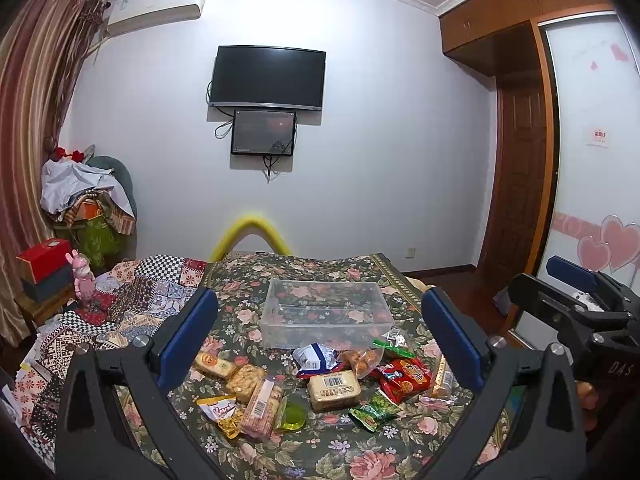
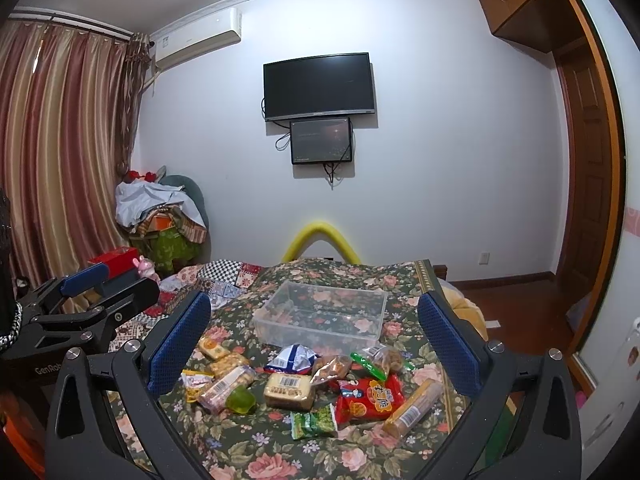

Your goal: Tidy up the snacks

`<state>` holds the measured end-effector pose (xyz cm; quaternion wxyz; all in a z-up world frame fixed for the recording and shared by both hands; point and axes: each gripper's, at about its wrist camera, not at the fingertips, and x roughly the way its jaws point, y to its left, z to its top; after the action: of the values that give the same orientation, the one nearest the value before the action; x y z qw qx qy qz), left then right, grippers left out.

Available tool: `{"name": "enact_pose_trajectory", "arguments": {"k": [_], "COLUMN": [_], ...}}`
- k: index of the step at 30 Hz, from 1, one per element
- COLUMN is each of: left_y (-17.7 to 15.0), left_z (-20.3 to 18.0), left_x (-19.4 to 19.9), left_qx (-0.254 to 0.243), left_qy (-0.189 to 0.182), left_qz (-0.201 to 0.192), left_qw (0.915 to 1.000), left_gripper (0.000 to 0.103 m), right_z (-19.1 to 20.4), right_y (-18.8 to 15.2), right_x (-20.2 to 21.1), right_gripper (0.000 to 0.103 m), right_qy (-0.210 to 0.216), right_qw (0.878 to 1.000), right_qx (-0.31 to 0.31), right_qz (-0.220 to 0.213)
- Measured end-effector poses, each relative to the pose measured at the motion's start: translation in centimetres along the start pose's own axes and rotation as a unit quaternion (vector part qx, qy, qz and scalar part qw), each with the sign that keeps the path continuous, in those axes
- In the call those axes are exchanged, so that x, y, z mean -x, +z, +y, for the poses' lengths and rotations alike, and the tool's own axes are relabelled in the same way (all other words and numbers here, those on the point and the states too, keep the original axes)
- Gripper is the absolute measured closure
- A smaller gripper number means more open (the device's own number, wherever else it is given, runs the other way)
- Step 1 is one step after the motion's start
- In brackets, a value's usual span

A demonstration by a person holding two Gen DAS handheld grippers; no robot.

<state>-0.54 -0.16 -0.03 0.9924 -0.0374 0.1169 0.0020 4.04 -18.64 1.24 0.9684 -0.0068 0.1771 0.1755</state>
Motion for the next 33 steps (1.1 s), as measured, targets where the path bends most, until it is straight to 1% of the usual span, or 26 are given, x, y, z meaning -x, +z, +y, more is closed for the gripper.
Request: {"name": "enact_pose_trajectory", "arguments": {"k": [33], "left_y": [0.26], "left_z": [-0.16], "left_x": [-0.02], "left_qx": [-0.002], "left_qy": [-0.003], "left_qz": [-0.004], "left_qw": [1.0], "left_gripper": [0.0], "right_z": [-0.11], "right_y": [-0.22], "right_x": [-0.44], "right_gripper": [0.0], "right_qy": [0.009], "right_qw": [1.0], "right_qx": [-0.004], "right_qz": [0.004]}}
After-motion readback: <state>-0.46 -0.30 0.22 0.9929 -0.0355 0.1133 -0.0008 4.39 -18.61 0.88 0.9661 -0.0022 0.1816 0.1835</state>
